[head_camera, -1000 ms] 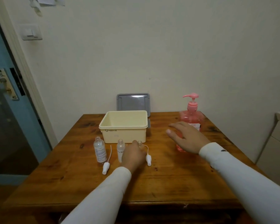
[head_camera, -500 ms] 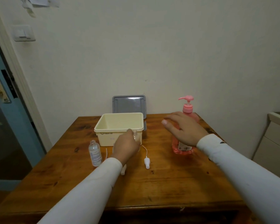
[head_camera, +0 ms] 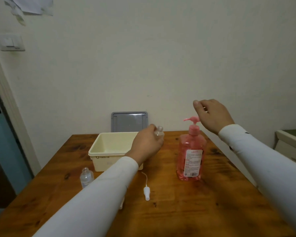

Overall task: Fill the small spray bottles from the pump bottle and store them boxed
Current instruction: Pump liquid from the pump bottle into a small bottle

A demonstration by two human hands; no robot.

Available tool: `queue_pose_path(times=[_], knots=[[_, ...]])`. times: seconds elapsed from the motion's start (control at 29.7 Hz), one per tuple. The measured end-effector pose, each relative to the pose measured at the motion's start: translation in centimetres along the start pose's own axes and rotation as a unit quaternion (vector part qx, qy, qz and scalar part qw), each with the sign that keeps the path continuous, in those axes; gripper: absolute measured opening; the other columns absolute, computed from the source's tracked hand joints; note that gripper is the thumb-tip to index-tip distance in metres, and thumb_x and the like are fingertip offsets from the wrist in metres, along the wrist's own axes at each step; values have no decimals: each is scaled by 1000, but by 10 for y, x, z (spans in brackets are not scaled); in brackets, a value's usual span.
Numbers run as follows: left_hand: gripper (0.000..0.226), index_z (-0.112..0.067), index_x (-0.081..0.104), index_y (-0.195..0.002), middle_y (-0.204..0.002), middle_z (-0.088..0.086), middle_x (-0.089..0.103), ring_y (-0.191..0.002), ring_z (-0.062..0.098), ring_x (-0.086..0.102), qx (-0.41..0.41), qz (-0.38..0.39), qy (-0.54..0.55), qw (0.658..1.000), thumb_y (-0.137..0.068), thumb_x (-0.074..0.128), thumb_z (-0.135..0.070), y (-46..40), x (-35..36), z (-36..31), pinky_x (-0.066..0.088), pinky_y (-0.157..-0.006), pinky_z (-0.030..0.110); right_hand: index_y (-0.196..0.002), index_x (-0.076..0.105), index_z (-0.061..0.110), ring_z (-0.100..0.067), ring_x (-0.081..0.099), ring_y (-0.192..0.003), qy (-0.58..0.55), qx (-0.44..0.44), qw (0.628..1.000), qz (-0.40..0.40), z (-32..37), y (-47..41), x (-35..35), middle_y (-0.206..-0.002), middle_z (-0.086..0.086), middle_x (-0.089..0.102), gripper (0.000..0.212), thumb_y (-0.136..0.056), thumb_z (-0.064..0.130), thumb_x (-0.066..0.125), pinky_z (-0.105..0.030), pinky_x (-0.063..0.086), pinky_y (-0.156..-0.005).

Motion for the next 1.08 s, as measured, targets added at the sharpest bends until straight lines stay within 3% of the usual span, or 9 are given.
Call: queue_pose_path(times=[0.07,0.3,0.47,0.61,0.77,0.94,1.08], knots=[[41,-15,51,-125,-114,7,64,-96,25,62,20,15,12,1000,-93,53,-41,-11,9,-11,54,-81,37,-79,56,22,-20,49,-85,6,26,999,24,-10,-8,8,-99,-10,61,42,-98,48,29,-29,33,-76],[44,-22,45,-133,-122,9,53,-100,26,57,48,47,8,998,-94,52,-40,-33,33,-33,52,-84,35,-85,59,23,-27,61,-91,-11,55,994,95,-20,-22,34,-99,-10,69,44,-93,52,28,-36,47,-84],[44,-22,45,-134,-123,8,59,-102,24,58,80,44,10,996,-94,56,-34,-44,36,-43,52,-83,35,-84,60,13,-26,58,-87,4,50,991,126,-19,-27,38,-90,-7,66,46,-99,41,27,-30,38,-75],[47,-25,43,-137,-126,6,57,-105,24,58,98,45,16,994,-94,56,-35,-50,38,-50,51,-85,33,-76,56,12,-26,54,-85,21,56,982,178,-22,-27,43,-95,-13,63,44,-100,33,25,-31,36,-74],[50,-28,37,-142,-132,6,52,-112,23,55,118,55,4,991,-96,54,-33,-51,42,-54,47,-91,32,-115,62,7,-27,53,-108,17,74,975,209,-25,-25,48,-123,-15,60,52,-101,34,20,-34,37,-90],[51,-29,34,-145,-136,4,49,-117,22,53,124,61,-11,990,-97,52,-33,-52,41,-55,45,-94,32,-121,60,9,-27,54,-111,3,93,972,214,-23,-24,48,-125,-14,60,61,-100,45,16,-37,37,-94],[52,-28,34,-146,-138,4,48,-118,22,52,133,69,-32,988,-97,51,-33,-56,39,-55,44,-95,33,-117,60,8,-28,54,-107,-11,87,975,206,-24,-23,53,-122,-16,60,51,-100,35,20,-37,40,-91]])
Point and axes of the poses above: each hand's wrist, its own y-axis away from the middle knuckle, its own x-axis out of the palm, z = x × y, the point moved 6 cm from there along -y, towards the middle knuckle
